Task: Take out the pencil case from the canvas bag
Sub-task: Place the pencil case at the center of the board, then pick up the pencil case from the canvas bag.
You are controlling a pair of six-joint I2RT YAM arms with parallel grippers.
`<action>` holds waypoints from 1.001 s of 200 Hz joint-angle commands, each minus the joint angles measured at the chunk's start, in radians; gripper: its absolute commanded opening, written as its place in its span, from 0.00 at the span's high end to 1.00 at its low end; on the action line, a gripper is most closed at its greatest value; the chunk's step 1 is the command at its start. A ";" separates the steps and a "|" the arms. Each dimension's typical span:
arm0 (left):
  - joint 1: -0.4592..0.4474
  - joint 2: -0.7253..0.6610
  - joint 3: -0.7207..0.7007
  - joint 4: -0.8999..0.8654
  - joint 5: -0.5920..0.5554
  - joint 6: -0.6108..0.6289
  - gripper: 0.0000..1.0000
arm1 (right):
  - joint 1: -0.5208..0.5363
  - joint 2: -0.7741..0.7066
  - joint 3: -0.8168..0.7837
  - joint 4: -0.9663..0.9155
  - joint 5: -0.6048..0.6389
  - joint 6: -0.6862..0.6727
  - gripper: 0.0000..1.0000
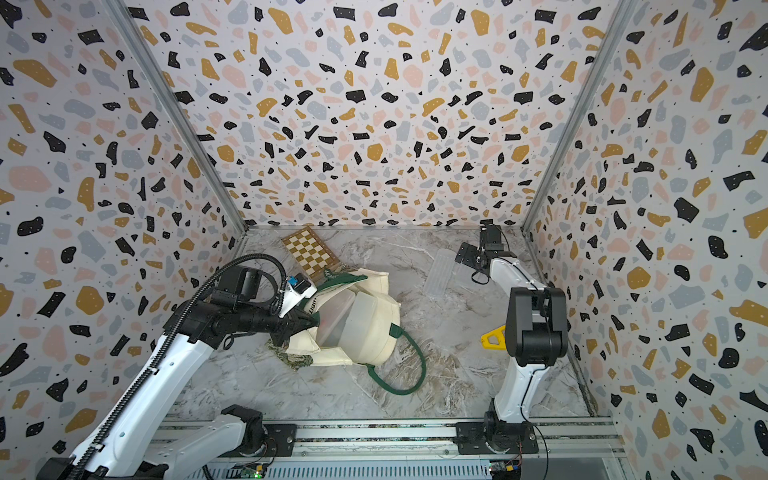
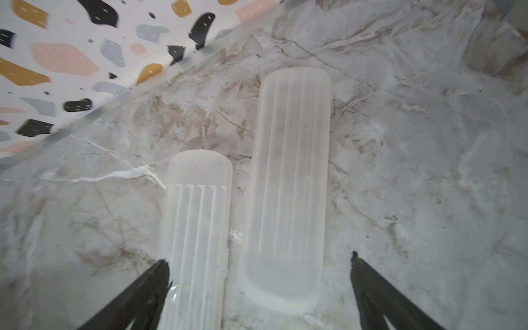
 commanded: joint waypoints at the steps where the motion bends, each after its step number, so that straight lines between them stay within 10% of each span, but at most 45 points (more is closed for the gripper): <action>1: 0.004 -0.011 0.040 -0.001 0.024 -0.025 1.00 | 0.003 -0.106 -0.079 0.037 -0.060 0.033 0.00; 77: 0.003 0.044 0.099 -0.063 0.088 -0.013 1.00 | 0.106 -0.441 -0.393 0.089 -0.035 0.084 0.01; 200: 0.004 -0.067 0.019 0.007 0.039 -0.017 1.00 | 0.699 -0.663 -0.603 0.292 0.168 0.166 0.00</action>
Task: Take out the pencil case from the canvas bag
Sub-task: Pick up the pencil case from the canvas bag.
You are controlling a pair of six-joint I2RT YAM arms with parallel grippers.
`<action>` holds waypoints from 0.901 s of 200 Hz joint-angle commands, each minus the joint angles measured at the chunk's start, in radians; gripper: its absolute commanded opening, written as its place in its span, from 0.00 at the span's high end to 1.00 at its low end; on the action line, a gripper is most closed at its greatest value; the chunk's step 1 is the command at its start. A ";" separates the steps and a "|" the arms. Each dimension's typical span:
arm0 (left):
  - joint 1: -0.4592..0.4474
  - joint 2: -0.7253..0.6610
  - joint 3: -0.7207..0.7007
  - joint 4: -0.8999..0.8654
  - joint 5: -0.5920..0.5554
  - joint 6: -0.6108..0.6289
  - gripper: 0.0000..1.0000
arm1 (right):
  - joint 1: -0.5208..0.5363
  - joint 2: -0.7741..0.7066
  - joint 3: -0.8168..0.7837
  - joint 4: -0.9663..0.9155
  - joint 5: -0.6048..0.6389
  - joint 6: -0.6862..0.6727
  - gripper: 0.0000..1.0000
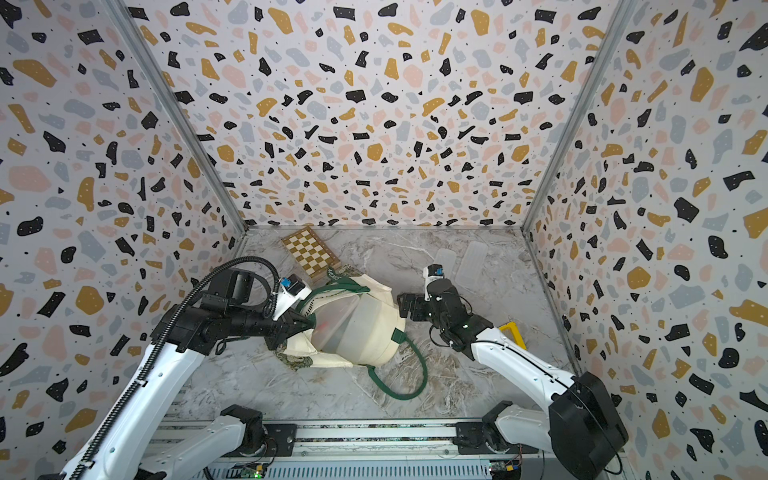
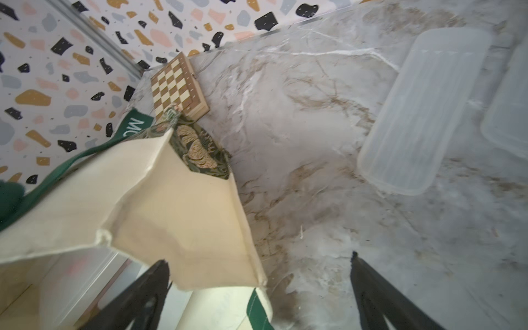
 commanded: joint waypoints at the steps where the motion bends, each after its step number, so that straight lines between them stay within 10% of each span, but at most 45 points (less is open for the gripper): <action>1: 0.003 -0.019 -0.006 0.057 0.035 0.000 1.00 | 0.071 -0.047 -0.009 0.070 0.079 0.029 0.00; 180: 0.003 -0.019 -0.040 0.075 0.043 -0.002 1.00 | 0.436 -0.181 -0.177 0.232 0.155 0.001 0.02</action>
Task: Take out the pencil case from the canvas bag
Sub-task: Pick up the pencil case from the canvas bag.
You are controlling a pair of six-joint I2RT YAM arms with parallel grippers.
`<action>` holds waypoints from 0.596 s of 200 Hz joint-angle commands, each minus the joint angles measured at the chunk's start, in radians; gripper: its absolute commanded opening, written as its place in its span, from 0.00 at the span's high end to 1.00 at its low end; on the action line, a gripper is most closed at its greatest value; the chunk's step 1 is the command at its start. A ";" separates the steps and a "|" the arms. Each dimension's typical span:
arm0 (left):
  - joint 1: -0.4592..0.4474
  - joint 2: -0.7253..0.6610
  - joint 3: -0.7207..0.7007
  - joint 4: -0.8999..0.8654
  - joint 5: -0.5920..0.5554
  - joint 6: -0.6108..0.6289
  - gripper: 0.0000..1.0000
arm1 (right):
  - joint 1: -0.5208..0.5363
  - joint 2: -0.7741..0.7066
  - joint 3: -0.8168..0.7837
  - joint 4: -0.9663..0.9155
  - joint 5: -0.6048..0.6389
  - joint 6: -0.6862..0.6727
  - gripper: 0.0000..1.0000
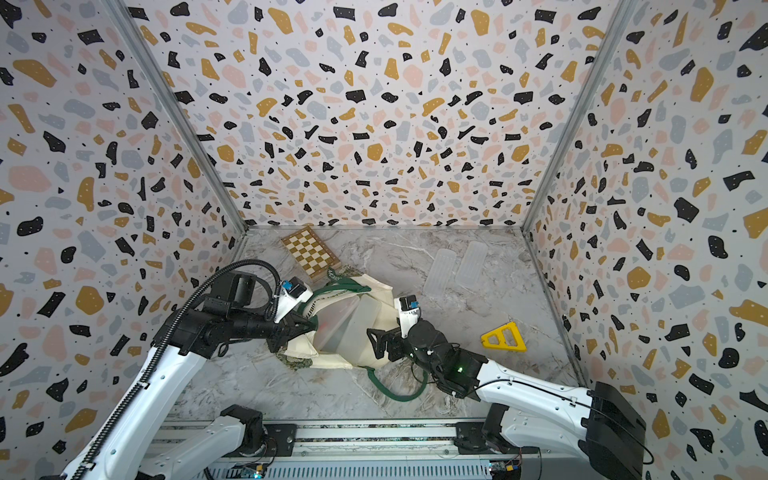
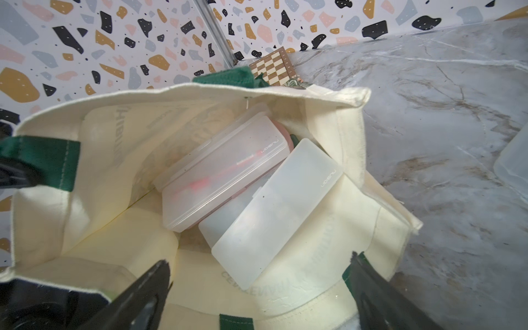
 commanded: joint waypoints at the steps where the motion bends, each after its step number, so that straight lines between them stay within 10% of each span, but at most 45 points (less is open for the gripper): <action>1: 0.004 -0.003 0.001 0.041 0.025 -0.002 1.00 | 0.031 -0.011 -0.014 0.052 -0.006 -0.010 0.02; 119: 0.003 0.027 0.026 0.028 0.009 0.018 1.00 | 0.271 0.293 0.093 0.092 0.084 -0.019 0.04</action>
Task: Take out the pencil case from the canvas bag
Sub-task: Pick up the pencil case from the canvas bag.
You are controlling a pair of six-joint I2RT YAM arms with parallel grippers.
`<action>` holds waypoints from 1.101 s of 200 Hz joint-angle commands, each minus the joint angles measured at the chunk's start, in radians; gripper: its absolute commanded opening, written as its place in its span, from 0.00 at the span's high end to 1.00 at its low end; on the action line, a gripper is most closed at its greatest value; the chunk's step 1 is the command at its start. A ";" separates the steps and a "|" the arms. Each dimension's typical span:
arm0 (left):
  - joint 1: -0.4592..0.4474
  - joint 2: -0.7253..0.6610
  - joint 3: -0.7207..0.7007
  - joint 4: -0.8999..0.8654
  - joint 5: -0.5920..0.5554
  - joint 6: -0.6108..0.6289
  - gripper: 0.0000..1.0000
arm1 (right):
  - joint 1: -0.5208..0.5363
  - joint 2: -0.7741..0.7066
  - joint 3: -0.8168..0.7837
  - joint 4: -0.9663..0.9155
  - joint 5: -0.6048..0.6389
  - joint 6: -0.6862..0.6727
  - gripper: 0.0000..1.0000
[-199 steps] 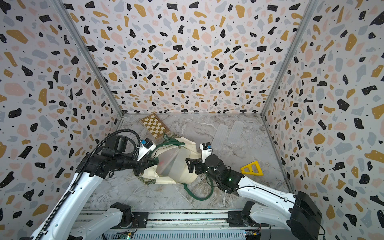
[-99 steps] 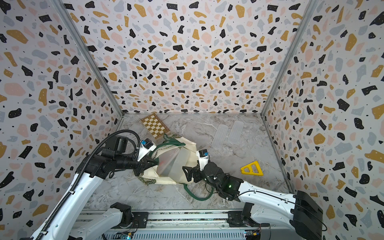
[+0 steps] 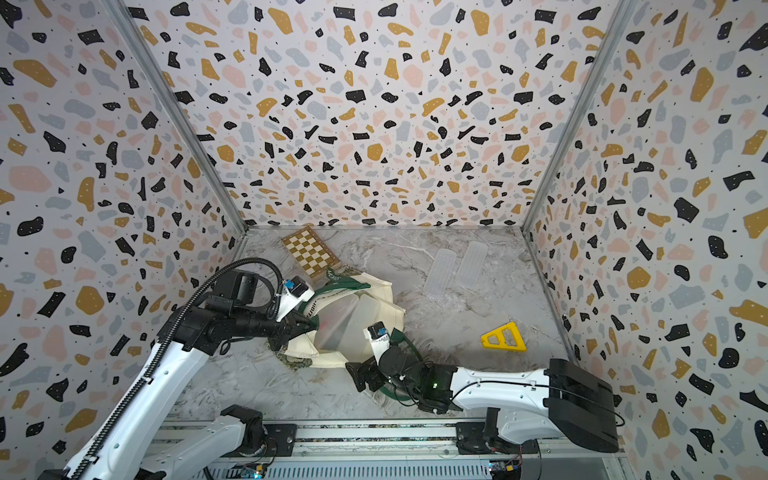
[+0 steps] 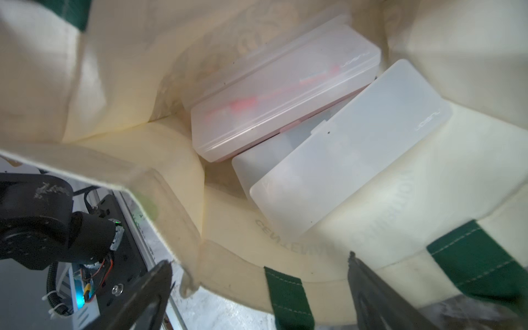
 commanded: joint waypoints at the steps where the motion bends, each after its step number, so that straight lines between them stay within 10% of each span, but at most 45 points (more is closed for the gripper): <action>1: 0.003 0.005 0.026 0.024 0.006 0.017 1.00 | 0.041 0.052 0.071 0.008 0.028 -0.010 0.04; 58: 0.003 0.011 0.034 -0.005 -0.027 0.081 1.00 | 0.104 0.203 0.147 0.032 -0.012 -0.007 0.07; 123: 0.003 0.011 0.039 -0.034 -0.055 0.141 1.00 | 0.064 -0.005 0.035 0.107 -0.036 -0.011 0.05; 220: 0.003 0.011 0.052 -0.049 -0.006 0.177 1.00 | -0.126 -0.009 0.052 -0.130 0.033 0.307 0.05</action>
